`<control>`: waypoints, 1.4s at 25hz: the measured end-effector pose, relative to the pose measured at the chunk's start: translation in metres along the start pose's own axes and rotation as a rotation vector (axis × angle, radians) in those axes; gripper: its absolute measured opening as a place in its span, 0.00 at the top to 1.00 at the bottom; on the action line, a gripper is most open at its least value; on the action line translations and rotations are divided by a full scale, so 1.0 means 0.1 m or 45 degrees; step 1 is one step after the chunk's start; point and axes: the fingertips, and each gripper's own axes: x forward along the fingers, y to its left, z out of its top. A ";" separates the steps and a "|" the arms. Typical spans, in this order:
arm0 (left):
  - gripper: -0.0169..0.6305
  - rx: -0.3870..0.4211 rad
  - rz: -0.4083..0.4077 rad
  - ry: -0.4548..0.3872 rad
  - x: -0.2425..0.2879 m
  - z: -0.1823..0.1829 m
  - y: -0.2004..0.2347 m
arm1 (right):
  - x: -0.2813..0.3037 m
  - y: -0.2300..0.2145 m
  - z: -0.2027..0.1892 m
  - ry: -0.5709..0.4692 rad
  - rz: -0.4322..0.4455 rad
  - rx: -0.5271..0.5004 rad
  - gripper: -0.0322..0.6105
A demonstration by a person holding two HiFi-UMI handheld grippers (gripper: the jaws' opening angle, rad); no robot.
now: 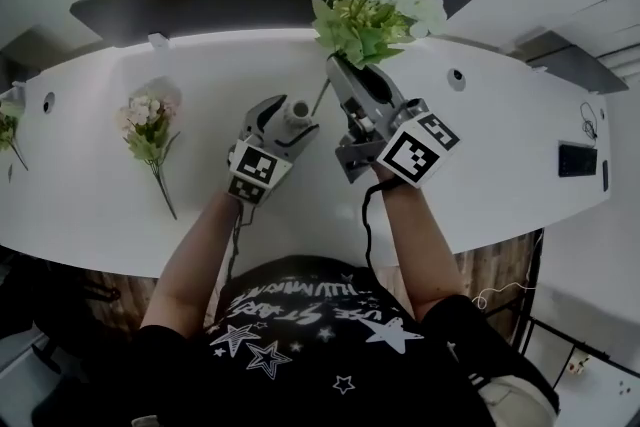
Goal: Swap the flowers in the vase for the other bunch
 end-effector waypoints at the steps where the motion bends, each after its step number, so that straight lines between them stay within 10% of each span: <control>1: 0.45 0.005 -0.001 0.005 0.02 -0.01 0.00 | 0.01 -0.01 -0.01 -0.005 0.003 0.007 0.85; 23: 0.52 0.043 -0.008 0.012 0.11 0.00 -0.08 | 0.07 -0.17 -0.19 -0.012 0.048 0.044 0.85; 35: 0.52 0.043 -0.019 0.008 0.10 -0.06 -0.03 | 0.12 -0.13 -0.78 0.243 0.197 -0.010 0.85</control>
